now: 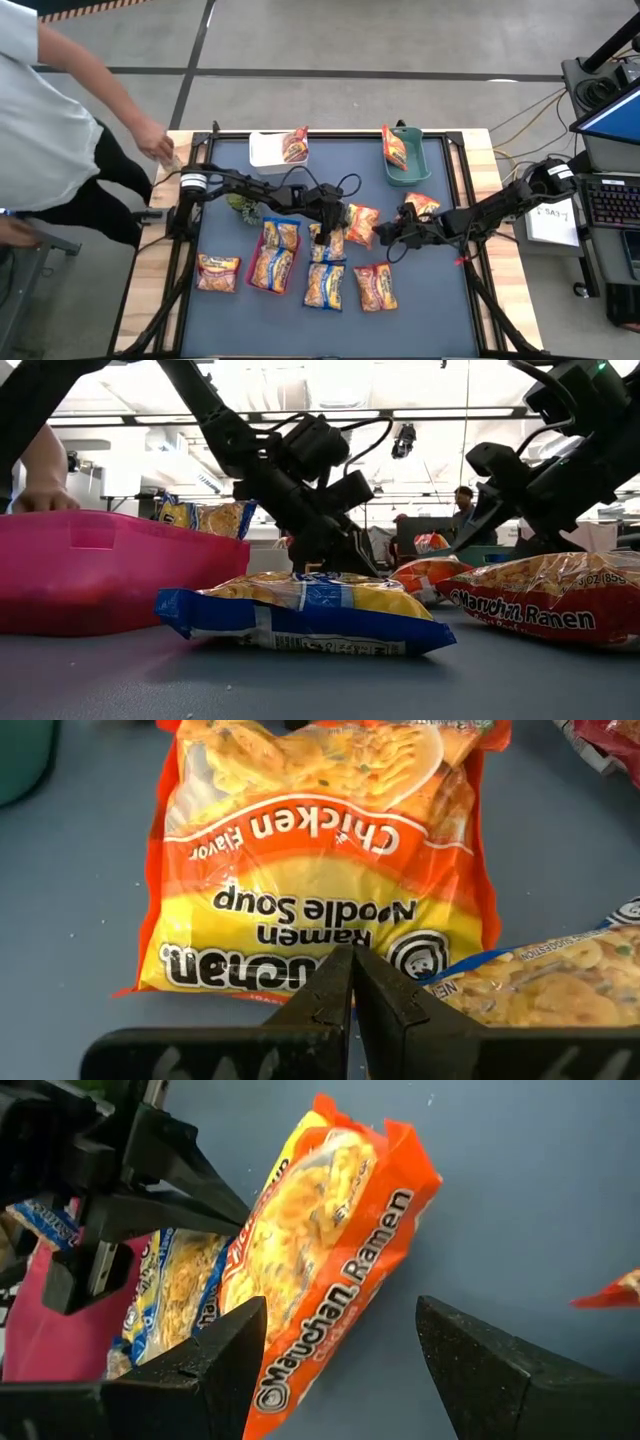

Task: Sort Maruchan noodles
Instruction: Put the left orange noodle pack into the green bin

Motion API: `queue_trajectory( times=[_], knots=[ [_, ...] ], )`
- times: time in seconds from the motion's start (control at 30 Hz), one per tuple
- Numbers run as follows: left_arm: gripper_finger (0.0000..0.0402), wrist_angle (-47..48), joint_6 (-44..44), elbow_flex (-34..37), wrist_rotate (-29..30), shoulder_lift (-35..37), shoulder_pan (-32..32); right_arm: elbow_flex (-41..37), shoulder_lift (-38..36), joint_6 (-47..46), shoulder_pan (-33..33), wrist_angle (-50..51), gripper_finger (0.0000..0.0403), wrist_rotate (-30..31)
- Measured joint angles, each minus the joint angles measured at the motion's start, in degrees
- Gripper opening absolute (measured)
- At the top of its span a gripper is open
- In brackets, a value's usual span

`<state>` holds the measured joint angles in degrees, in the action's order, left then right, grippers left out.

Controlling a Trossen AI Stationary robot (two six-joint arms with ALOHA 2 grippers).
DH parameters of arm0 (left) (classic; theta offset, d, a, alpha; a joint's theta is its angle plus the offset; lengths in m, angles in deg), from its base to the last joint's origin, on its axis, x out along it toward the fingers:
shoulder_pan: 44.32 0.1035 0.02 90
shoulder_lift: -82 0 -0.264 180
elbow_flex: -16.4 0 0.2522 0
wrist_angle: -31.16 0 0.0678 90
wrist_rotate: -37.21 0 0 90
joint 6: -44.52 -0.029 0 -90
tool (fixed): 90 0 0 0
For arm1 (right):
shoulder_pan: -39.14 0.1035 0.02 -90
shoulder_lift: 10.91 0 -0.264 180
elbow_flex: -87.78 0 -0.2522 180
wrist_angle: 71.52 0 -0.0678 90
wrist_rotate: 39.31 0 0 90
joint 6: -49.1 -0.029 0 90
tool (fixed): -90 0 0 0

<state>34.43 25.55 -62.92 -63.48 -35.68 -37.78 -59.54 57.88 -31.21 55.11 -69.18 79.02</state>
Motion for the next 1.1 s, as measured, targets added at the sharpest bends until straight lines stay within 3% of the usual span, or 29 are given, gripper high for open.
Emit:
queue_trajectory(
  times=[0.67,1.1],
  knots=[
    [0.0000,-0.42,0.82,-0.09,1.32,-1.50,0.02,0.07,0.45,3.12,-0.15,-2.78,0.0247,4.51],
    [0.0000,-0.71,1.04,-0.02,1.52,-1.56,0.04,0.09,15.04,9.32,-1.01,-23.41,0.0246,4.43]
  ],
)
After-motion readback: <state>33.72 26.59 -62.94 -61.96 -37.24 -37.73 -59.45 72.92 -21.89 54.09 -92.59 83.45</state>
